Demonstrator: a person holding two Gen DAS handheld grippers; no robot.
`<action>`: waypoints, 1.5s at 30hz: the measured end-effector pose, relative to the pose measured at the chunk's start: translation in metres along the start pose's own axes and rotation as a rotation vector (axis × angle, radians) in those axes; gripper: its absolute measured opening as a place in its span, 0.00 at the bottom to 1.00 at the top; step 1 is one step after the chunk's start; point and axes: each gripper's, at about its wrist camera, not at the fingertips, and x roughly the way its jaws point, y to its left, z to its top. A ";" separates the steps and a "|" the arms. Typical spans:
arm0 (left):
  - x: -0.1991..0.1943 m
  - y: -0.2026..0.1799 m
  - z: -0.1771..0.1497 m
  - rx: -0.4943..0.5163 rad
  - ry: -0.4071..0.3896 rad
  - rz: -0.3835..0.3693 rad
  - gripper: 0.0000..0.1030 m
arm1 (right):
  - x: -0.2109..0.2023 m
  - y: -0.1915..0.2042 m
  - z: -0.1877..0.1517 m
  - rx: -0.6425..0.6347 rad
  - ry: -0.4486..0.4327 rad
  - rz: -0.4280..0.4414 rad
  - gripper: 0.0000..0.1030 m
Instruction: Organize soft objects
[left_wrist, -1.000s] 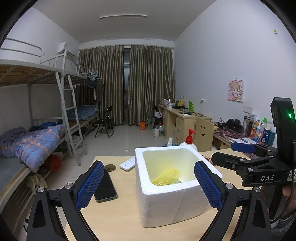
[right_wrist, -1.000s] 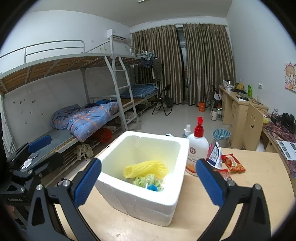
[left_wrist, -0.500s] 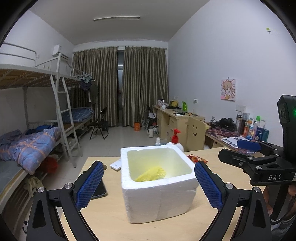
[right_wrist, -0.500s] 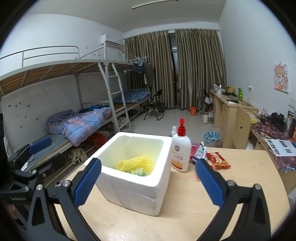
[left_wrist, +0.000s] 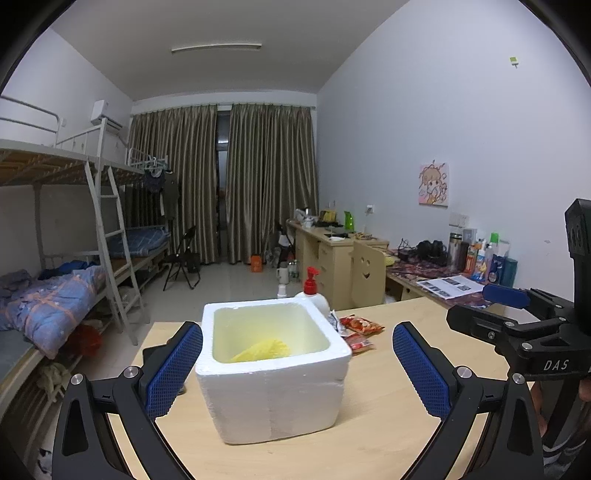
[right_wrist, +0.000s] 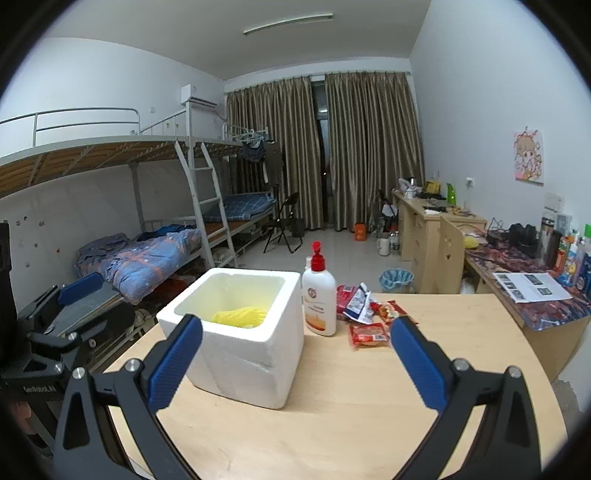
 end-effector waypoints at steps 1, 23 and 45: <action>-0.002 -0.001 0.000 -0.002 -0.005 0.002 1.00 | -0.003 -0.001 -0.001 -0.003 -0.005 -0.005 1.00; -0.060 -0.018 -0.027 -0.007 -0.047 0.003 1.00 | -0.056 0.006 -0.035 -0.020 -0.085 -0.012 1.00; -0.086 -0.025 -0.079 -0.003 -0.049 0.030 1.00 | -0.074 0.021 -0.087 -0.011 -0.092 0.013 1.00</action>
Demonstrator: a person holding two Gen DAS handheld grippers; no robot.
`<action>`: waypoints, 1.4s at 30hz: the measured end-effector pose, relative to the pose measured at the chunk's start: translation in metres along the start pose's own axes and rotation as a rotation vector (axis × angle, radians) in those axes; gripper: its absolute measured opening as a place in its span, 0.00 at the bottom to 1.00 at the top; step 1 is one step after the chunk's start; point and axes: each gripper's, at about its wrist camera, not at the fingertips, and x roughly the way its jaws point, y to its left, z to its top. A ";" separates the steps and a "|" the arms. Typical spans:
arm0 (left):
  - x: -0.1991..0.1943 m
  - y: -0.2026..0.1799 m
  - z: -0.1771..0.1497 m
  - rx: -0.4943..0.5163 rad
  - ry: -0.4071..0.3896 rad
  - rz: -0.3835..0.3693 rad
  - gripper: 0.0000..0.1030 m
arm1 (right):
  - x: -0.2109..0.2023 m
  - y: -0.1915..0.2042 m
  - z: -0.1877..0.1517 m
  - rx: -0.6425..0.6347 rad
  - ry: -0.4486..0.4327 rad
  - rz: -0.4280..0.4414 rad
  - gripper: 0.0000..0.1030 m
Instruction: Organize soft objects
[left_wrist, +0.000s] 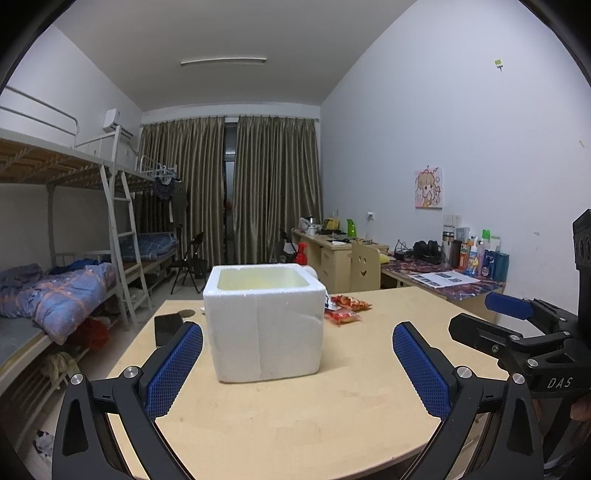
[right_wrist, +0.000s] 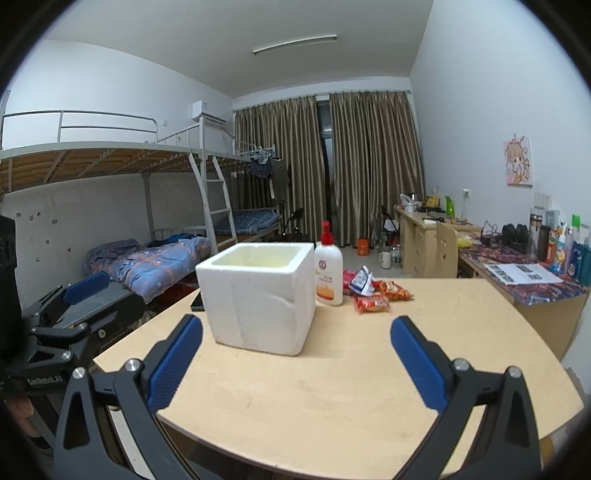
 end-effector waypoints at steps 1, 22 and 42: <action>0.000 0.000 -0.003 0.001 0.003 -0.001 1.00 | -0.001 0.000 -0.002 0.002 0.003 0.000 1.00; -0.012 -0.008 -0.049 0.007 0.064 -0.013 1.00 | -0.021 0.014 -0.040 0.001 0.043 0.016 1.00; -0.011 -0.008 -0.051 -0.001 0.078 0.010 1.00 | -0.026 0.009 -0.041 0.038 0.034 0.006 1.00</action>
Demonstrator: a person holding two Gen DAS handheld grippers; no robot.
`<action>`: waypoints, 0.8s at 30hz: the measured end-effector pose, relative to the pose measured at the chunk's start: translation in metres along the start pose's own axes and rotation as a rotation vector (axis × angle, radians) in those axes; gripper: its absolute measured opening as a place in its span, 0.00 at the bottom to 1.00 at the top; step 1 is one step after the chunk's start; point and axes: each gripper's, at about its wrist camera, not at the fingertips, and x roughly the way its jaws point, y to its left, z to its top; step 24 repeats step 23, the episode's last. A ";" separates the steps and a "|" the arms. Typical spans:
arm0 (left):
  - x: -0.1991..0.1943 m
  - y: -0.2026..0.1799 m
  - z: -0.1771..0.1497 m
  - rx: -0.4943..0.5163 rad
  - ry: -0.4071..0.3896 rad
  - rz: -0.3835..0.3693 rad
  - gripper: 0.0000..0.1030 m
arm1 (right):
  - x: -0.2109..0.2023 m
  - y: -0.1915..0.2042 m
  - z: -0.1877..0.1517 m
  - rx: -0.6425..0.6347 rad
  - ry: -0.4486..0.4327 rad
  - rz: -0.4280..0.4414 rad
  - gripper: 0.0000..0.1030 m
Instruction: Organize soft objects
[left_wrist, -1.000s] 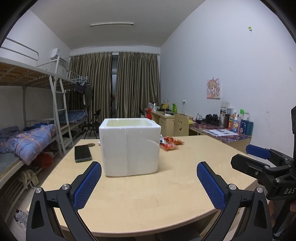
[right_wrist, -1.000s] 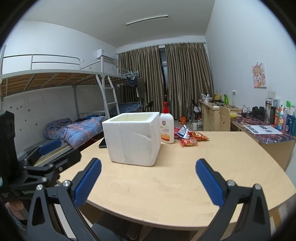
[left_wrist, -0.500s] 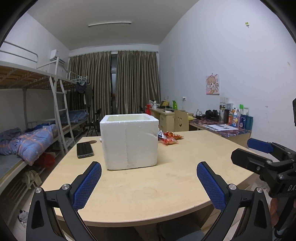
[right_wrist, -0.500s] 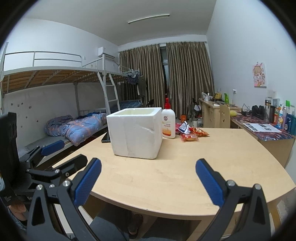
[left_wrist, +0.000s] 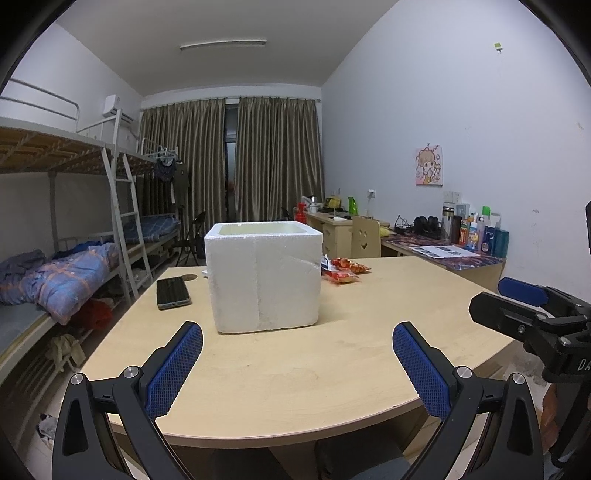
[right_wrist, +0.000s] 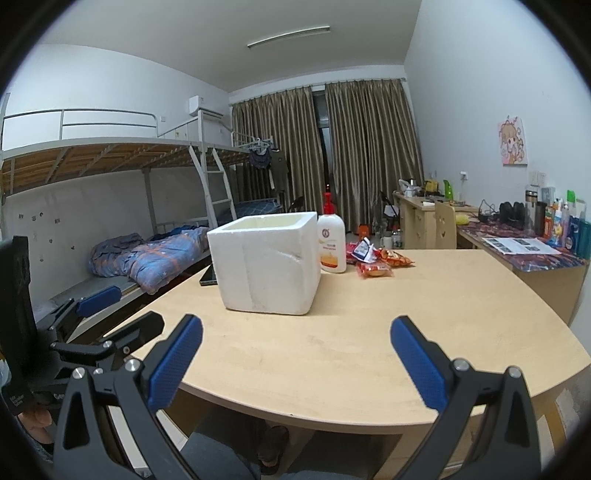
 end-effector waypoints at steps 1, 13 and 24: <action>0.000 0.000 0.000 0.001 0.000 -0.001 1.00 | 0.001 0.000 0.000 0.001 0.000 0.003 1.00; -0.004 -0.001 0.000 0.016 -0.018 0.009 1.00 | 0.002 0.004 0.001 -0.013 -0.001 0.020 1.00; -0.007 -0.005 0.001 0.029 -0.031 0.037 1.00 | 0.003 0.005 0.000 -0.021 0.008 0.021 1.00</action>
